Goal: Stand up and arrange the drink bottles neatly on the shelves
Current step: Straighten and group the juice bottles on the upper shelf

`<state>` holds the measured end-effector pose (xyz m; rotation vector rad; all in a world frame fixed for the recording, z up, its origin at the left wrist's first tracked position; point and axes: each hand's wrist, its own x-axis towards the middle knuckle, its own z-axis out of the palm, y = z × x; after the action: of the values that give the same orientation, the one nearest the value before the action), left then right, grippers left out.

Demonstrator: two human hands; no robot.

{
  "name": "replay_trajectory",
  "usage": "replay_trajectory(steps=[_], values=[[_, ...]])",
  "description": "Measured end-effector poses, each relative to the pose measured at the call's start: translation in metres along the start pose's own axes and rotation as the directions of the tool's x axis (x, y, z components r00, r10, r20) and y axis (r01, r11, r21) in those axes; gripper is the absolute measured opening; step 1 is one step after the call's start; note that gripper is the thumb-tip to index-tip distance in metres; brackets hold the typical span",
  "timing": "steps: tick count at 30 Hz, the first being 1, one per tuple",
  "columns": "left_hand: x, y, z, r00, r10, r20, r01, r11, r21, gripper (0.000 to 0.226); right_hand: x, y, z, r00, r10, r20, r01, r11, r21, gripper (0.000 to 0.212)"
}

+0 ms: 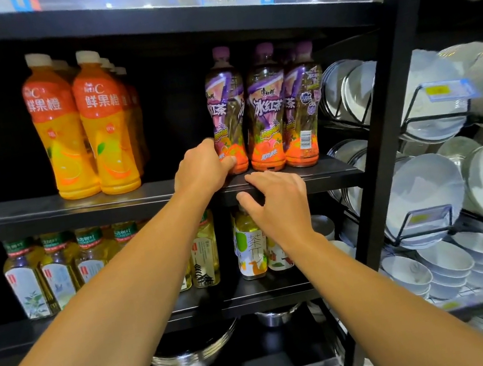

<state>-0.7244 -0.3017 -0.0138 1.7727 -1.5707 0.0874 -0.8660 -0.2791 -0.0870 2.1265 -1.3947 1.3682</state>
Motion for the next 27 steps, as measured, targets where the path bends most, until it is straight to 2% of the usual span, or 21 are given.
replay_trajectory(steps=[9, 13, 17, 23, 27], values=[[-0.005, -0.002, 0.001, 0.999, 0.008, -0.049, -0.004, 0.996, 0.089, 0.052, -0.001, 0.001, 0.003, 1.000, 0.009, -0.005, -0.009, 1.000, 0.010, 0.040], [-0.017, -0.004, 0.000, 0.991, 0.067, -0.119, -0.051, 0.990, 0.135, 0.042, -0.002, 0.001, 0.003, 1.000, -0.004, -0.003, 0.004, 1.000, -0.003, 0.040], [-0.038, -0.012, -0.003, 0.980, 0.146, -0.139, -0.104, 0.957, 0.271, 0.040, -0.004, 0.000, 0.003, 1.000, -0.009, -0.014, 0.009, 1.000, -0.002, 0.040], [-0.063, -0.037, -0.011, 0.903, 0.426, -0.053, -0.365, 0.827, 0.427, 0.041, -0.007, -0.008, 0.004, 1.000, 0.028, 0.012, -0.028, 0.998, -0.048, 0.049], [-0.079, -0.068, -0.017, 0.895, 0.443, 0.042, -0.414, 0.796, 0.442, 0.051, -0.016, -0.014, 0.001, 0.996, 0.043, 0.072, -0.034, 0.992, -0.118, 0.050]])
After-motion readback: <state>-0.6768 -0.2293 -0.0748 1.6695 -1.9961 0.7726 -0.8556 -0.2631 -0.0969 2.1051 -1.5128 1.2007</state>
